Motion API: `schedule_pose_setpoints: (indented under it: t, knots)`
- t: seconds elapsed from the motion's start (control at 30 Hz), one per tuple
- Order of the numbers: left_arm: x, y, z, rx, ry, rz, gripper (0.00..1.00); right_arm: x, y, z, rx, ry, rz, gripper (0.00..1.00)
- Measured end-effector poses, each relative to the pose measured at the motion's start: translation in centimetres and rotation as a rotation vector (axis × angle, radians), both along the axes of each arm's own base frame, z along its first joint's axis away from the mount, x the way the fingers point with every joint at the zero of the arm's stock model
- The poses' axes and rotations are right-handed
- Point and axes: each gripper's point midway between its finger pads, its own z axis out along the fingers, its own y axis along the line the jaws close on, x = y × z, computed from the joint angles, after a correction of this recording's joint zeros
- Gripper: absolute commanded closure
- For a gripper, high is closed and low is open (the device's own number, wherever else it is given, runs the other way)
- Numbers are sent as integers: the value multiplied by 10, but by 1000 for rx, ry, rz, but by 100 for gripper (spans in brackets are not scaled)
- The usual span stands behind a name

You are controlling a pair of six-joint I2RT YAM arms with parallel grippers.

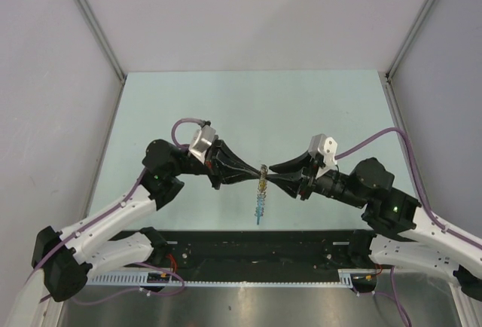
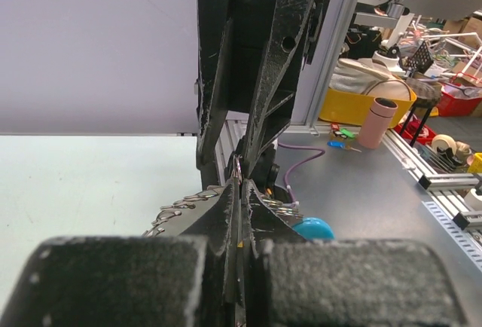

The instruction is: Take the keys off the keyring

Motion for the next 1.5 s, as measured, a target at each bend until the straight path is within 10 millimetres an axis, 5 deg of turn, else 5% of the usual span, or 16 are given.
schedule_pose_setpoints:
  t: [0.27,0.43,0.6,0.87,1.23,1.5]
  knots:
    - [-1,1,3,-7,1,-1,100,-1,10,-1,-1,0,28,75]
    - [-1,2,6,-17,0,2,100,-1,12,1,2,-10,38,100]
    - [1,2,6,-18,3,7,99,-1,13,2,-4,-37,44,100]
    - [5,1,-7,46,-20,23,53,2,11,-7,-70,-115,41,100]
    - [15,4,5,155,-179,83,56,-5,-3,-33,-262,-166,105,100]
    - [22,-11,-25,329,-120,7,56,0,-8,-40,-311,-156,99,100]
